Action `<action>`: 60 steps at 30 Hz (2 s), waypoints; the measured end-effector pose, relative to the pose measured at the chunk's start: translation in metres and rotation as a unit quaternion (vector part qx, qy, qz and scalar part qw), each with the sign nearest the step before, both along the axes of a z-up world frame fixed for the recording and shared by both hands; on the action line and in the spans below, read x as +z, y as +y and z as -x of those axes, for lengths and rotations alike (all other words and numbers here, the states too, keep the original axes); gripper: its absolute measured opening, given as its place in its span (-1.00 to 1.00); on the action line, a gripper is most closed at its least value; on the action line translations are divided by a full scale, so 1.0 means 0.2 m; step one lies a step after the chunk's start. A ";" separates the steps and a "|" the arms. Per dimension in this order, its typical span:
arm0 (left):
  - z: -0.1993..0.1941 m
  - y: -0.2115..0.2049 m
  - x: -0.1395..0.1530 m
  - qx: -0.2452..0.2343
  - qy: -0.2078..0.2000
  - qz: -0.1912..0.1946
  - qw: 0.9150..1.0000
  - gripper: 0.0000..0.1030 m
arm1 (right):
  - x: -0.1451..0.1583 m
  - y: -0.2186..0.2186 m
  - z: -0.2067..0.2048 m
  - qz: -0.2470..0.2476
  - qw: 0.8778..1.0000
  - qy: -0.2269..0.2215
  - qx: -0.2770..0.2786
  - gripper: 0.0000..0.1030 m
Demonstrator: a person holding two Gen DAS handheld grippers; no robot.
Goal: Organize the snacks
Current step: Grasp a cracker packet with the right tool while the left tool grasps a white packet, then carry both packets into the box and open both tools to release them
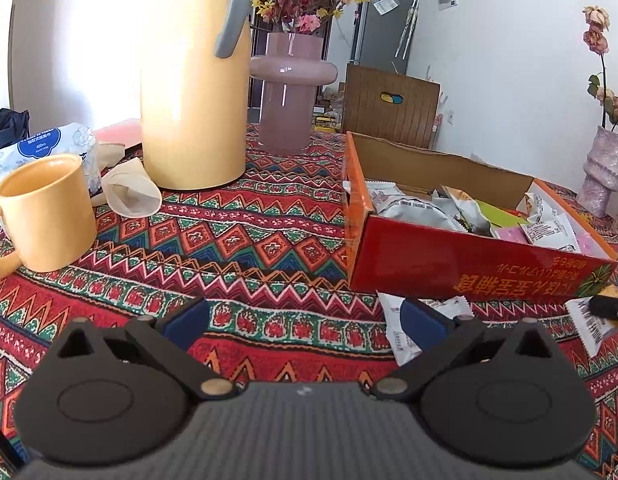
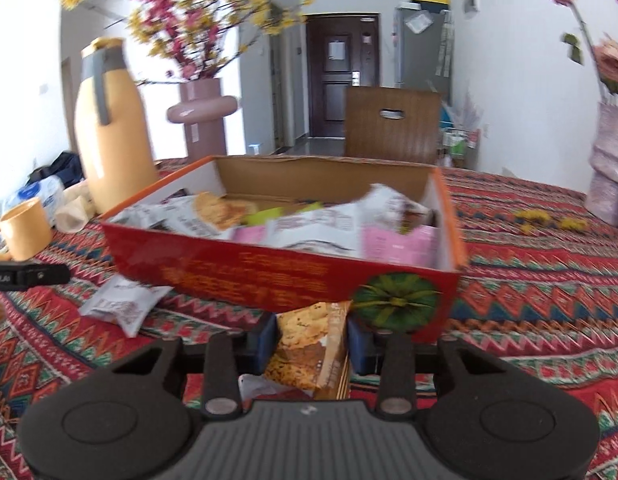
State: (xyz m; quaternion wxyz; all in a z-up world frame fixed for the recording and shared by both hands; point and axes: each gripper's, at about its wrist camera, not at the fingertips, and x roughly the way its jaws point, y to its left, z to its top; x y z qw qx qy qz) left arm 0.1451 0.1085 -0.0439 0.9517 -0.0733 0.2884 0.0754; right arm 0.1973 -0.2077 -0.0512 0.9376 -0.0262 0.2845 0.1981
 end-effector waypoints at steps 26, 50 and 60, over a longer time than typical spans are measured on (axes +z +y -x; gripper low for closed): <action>-0.33 -0.36 -0.02 -0.055 0.124 0.006 0.991 1.00 | -0.09 -0.19 -0.02 -0.100 0.995 0.008 -0.023 -0.30; -0.28 -0.45 -0.04 -0.048 0.126 -0.005 0.991 0.17 | -0.07 -0.21 0.02 -0.114 0.993 -0.008 -0.013 -0.30; -0.12 -0.46 0.18 -0.074 0.055 -0.014 0.996 0.16 | 0.03 -0.22 0.07 -0.121 0.992 -0.039 -0.006 -0.30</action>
